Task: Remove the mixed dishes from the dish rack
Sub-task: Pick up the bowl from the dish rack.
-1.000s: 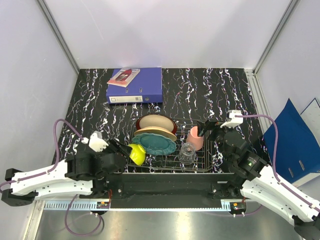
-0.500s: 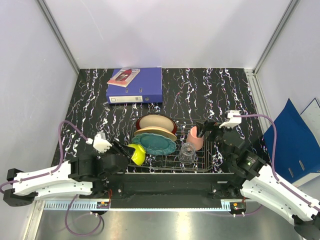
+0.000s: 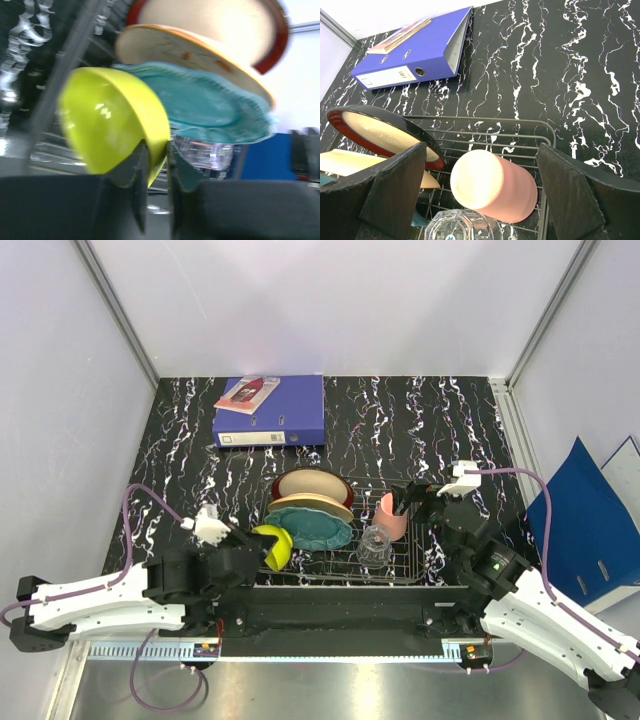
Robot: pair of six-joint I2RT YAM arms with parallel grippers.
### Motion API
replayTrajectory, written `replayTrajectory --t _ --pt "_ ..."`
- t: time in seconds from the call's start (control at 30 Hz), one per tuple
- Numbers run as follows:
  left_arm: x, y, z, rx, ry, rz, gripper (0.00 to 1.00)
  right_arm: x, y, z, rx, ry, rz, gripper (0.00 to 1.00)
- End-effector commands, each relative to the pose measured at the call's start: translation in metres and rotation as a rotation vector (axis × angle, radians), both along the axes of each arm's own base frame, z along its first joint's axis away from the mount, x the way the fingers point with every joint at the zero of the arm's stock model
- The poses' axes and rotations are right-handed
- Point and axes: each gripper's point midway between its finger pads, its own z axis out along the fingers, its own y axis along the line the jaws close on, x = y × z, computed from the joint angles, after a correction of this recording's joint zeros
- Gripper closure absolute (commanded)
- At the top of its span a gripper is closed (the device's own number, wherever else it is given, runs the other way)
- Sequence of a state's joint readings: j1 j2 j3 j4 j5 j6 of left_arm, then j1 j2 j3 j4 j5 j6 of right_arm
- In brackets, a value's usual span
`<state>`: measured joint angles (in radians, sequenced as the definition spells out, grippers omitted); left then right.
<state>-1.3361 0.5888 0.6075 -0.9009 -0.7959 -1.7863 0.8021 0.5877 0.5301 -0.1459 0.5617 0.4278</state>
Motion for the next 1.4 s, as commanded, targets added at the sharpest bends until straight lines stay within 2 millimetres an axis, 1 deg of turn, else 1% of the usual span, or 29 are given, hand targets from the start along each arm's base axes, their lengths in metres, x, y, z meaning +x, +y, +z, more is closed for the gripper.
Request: replayTrajectory --t 0.0,0.23,0.33,0.43,0.47,0.53,0.57,0.6,0.63,0.67,0.7,0.73,0.77,0.8,0.83,0.87,0.9,0.93,0.97,1.0,1.03,1.07,1.1,1.13,1.17,1.2,1.23,1.3,1.37 --pt "0.000 0.000 -0.011 0.029 -0.007 -0.009 1.00 0.002 0.004 0.004 0.032 -0.011 0.004 0.00" --pt "-0.001 -0.001 -0.003 0.016 -0.019 -0.029 1.00 0.003 0.007 0.005 0.028 -0.012 0.009 0.00" --pt "0.001 -0.003 0.016 0.016 -0.055 -0.056 1.00 0.003 0.007 0.010 0.033 -0.018 0.013 0.00" --pt "0.003 -0.004 0.047 0.017 -0.113 -0.092 1.00 0.003 0.008 0.015 0.043 -0.028 0.014 0.01" --pt "0.005 -0.004 0.066 -0.006 -0.139 -0.093 1.00 0.002 0.008 0.017 0.046 -0.028 0.018 0.00" --pt "0.006 -0.002 0.082 0.002 -0.179 -0.108 1.00 0.002 0.008 0.022 0.058 -0.032 0.016 0.00" --pt "0.007 -0.002 0.100 -0.018 -0.202 -0.111 1.00 0.002 0.008 0.023 0.061 -0.031 0.017 0.01" --pt "0.008 0.001 0.109 0.007 -0.231 -0.128 1.00 0.002 0.009 0.028 0.070 -0.037 0.018 0.00" --pt "0.010 0.004 0.129 -0.004 -0.264 -0.121 1.00 0.002 0.008 0.030 0.075 -0.040 0.017 0.00" --pt "0.011 0.006 0.139 0.007 -0.286 -0.127 1.00 0.001 0.008 0.033 0.079 -0.041 0.018 0.00" --pt "0.012 0.009 0.147 0.055 -0.321 -0.147 1.00 0.001 0.008 0.040 0.091 -0.051 0.018 0.00" --pt "0.015 0.013 0.169 0.055 -0.355 -0.136 1.00 0.001 0.007 0.042 0.090 -0.052 0.017 0.00" --pt "0.016 0.014 0.179 0.076 -0.379 -0.141 1.00 0.000 0.007 0.045 0.091 -0.051 0.018 0.00" --pt "0.019 0.017 0.188 0.152 -0.424 -0.166 1.00 0.000 0.007 0.056 0.104 -0.064 0.020 0.00" --pt "0.023 0.013 0.210 0.185 -0.457 -0.166 1.00 0.000 0.006 0.056 0.089 -0.050 0.016 0.00" --pt "0.025 0.009 0.223 0.230 -0.486 -0.184 1.00 0.001 0.006 0.060 0.084 -0.046 0.010 0.00" --pt "0.029 0.004 0.236 0.367 -0.552 -0.246 1.00 0.001 0.005 0.079 0.104 -0.060 0.005 0.00" --pt "0.034 -0.019 0.257 0.436 -0.580 -0.296 1.00 0.004 0.006 0.073 0.061 -0.016 -0.004 0.01" --pt "0.037 -0.033 0.264 0.517 -0.604 -0.348 1.00 0.005 0.007 0.078 0.046 -0.005 -0.007 0.01" --pt "0.040 -0.046 0.265 0.695 -0.649 -0.462 1.00 0.006 0.009 0.104 0.064 -0.023 -0.003 0.01" --pt "0.044 -0.086 0.267 0.782 -0.663 -0.572 1.00 0.010 0.013 0.093 -0.004 0.036 -0.003 0.00" --pt "0.045 -0.103 0.262 0.865 -0.673 -0.647 1.00 0.011 0.018 0.099 -0.015 0.048 0.015 0.00" --pt "0.049 -0.114 0.251 1.027 -0.693 -0.765 1.00 0.012 0.021 0.122 0.003 0.027 0.027 0.00" --pt "0.051 -0.146 0.234 1.108 -0.690 -0.870 1.00 0.015 0.026 0.116 -0.038 0.067 0.036 0.00" --pt "0.056 -0.155 0.225 1.188 -0.693 -0.914 1.00 0.015 0.029 0.121 -0.040 0.070 0.050 0.00" --pt "0.059 -0.163 0.218 1.282 -0.713 -0.982 1.00 0.015 0.029 0.135 -0.026 0.055 0.054 0.00" --pt "0.060 -0.179 0.198 1.333 -0.706 -1.063 1.00 0.014 0.027 0.135 -0.044 0.065 0.046 0.00" --pt "0.058 -0.197 0.182 1.382 -0.739 -1.180 1.00 0.011 0.017 0.153 -0.034 0.034 0.019 0.00" --pt "0.057 -0.207 0.180 1.341 -0.779 -1.215 1.00 0.008 0.001 0.164 -0.036 0.013 -0.032 0.00"
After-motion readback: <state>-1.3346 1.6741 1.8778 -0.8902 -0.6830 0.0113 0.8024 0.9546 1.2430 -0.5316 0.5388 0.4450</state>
